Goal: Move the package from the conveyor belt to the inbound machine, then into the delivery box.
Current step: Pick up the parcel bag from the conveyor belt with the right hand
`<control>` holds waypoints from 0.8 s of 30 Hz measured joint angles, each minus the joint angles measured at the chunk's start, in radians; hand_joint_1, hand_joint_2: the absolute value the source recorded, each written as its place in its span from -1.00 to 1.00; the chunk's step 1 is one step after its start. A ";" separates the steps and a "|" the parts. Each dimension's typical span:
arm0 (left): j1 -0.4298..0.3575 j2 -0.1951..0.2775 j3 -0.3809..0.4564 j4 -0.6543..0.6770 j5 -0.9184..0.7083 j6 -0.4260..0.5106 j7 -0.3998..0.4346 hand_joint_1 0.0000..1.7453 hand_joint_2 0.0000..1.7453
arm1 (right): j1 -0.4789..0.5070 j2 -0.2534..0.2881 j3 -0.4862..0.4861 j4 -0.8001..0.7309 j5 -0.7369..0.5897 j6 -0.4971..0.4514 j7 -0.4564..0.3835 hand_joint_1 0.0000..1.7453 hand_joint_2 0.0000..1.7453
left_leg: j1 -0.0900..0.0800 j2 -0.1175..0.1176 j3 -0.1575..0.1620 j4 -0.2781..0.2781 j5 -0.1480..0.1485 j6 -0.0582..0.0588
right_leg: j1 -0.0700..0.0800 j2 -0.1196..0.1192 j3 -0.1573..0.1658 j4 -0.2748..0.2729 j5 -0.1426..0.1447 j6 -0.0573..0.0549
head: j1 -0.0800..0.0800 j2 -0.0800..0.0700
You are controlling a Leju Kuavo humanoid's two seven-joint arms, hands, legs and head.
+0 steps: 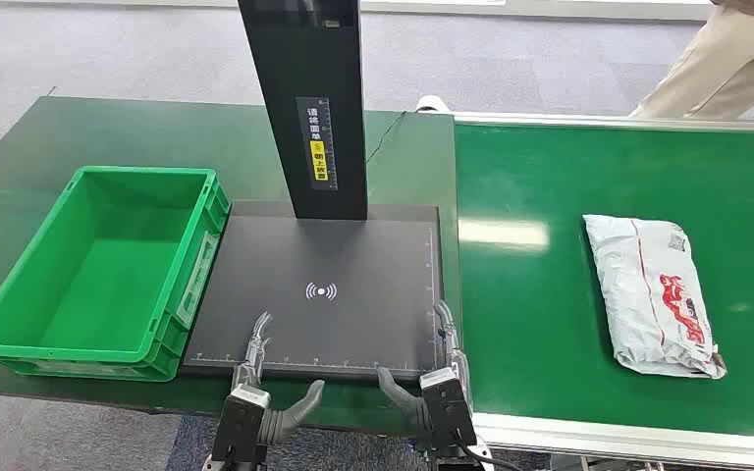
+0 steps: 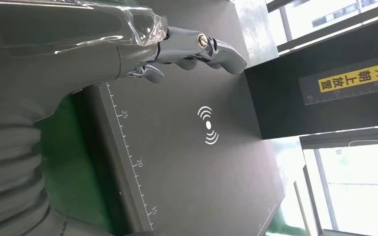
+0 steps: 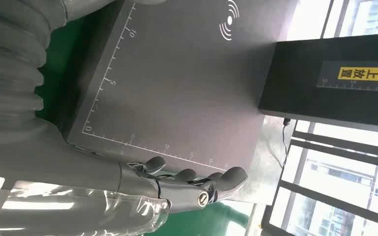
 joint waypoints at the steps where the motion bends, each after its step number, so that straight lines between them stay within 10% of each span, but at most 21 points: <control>1: 0.000 0.000 0.000 0.000 0.000 0.000 0.001 -1.00 1.00 | 0.000 0.000 0.000 -0.001 0.006 -0.004 0.002 -1.00 1.00 | 0.000 0.000 0.000 0.000 0.000 0.000 | 0.000 0.000 0.000 0.000 0.000 0.000 | 0.000 0.000; 13: -0.014 0.000 0.000 0.029 0.026 -0.026 -0.028 -1.00 1.00 | 0.004 -0.064 -0.083 -0.176 0.403 -0.092 0.211 -1.00 1.00 | 0.000 0.000 0.000 0.000 0.000 0.000 | 0.000 0.000 0.001 0.000 0.000 0.000 | 0.000 0.000; 24: -0.049 0.005 0.001 0.087 0.082 -0.035 -0.075 -1.00 1.00 | -0.215 -0.370 -0.449 0.113 0.563 -0.006 0.382 -1.00 1.00 | -0.003 -0.001 0.001 0.001 0.001 0.002 | -0.004 0.000 0.002 0.000 0.002 0.003 | 0.000 0.000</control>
